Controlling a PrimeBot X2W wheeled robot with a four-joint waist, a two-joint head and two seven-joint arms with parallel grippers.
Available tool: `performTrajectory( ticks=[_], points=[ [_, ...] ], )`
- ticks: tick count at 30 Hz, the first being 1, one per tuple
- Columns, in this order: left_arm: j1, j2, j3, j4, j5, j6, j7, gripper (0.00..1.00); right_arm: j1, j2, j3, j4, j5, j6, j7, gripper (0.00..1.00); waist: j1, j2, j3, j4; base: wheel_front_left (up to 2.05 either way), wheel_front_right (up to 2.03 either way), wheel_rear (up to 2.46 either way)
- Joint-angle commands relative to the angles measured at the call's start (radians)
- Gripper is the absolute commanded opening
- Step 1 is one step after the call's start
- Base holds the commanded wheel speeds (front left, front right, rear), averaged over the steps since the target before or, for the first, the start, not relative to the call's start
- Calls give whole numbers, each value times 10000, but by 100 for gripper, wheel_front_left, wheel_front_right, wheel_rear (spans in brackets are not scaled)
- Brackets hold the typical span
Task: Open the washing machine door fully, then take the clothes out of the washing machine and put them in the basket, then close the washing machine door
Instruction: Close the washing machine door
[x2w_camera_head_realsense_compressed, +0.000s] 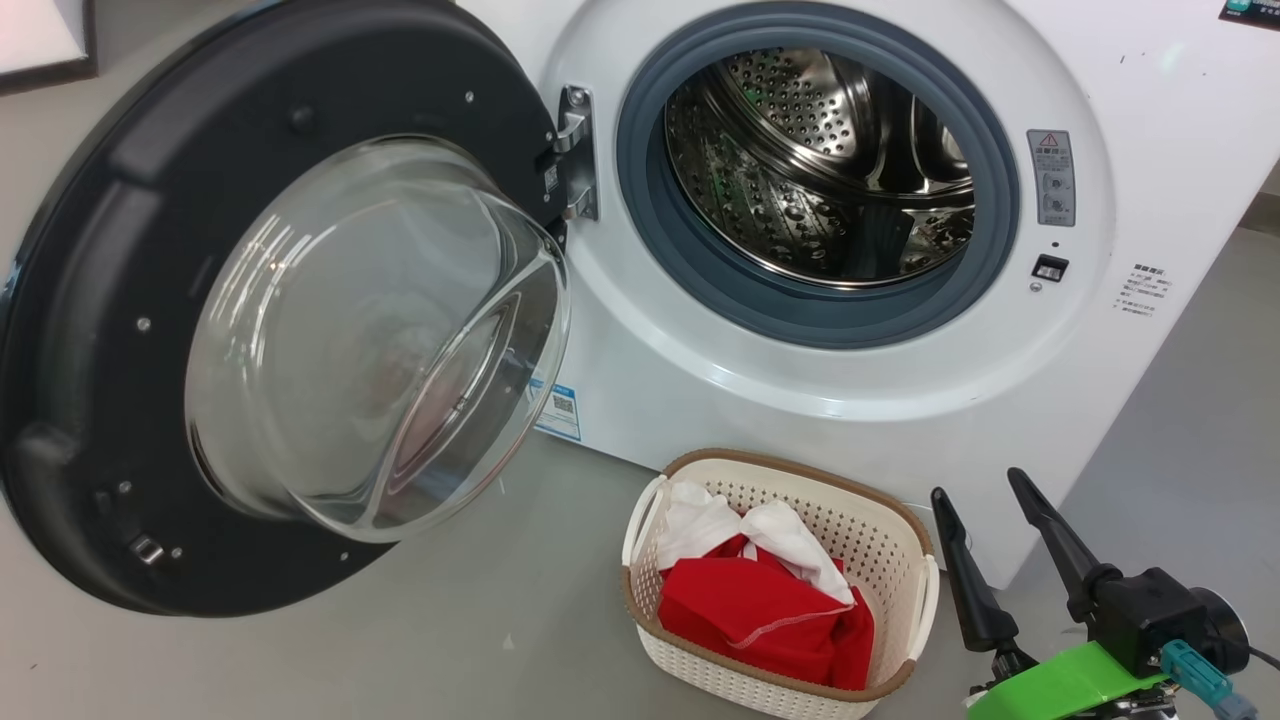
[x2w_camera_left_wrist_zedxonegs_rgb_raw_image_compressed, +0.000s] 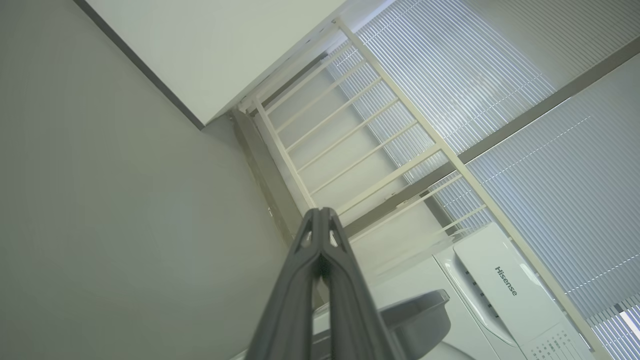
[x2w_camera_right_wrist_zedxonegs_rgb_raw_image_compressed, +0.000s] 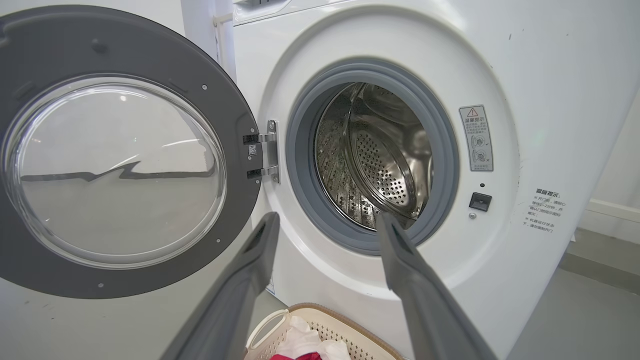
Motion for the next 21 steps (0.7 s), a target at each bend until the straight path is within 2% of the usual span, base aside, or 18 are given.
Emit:
performTrajectory(
  ticks=[1,5,9,15,21],
  points=[
    [-356,620,153,-49,-77,31,191,0,-161,-129,262,-248,66,62,-22,100,0,-1,-12,-18,0,0,0],
    [-670,1031,129,1364,-288,202,1059,0,-155,-129,313,-245,50,62,-2,100,0,-1,-20,-100,0,0,0],
    [-927,1145,167,2412,-596,193,1748,0,-157,-129,378,-248,58,62,2,100,0,-1,-27,-194,0,0,0],
    [-993,1187,-236,3178,-643,-242,2706,0,-137,-129,370,-271,26,62,24,100,0,-1,-7,-332,0,0,0],
    [-1001,1059,-271,3300,-900,-637,3207,0,-89,-129,283,-297,17,62,25,100,0,-1,35,-341,0,0,0]
  ],
)
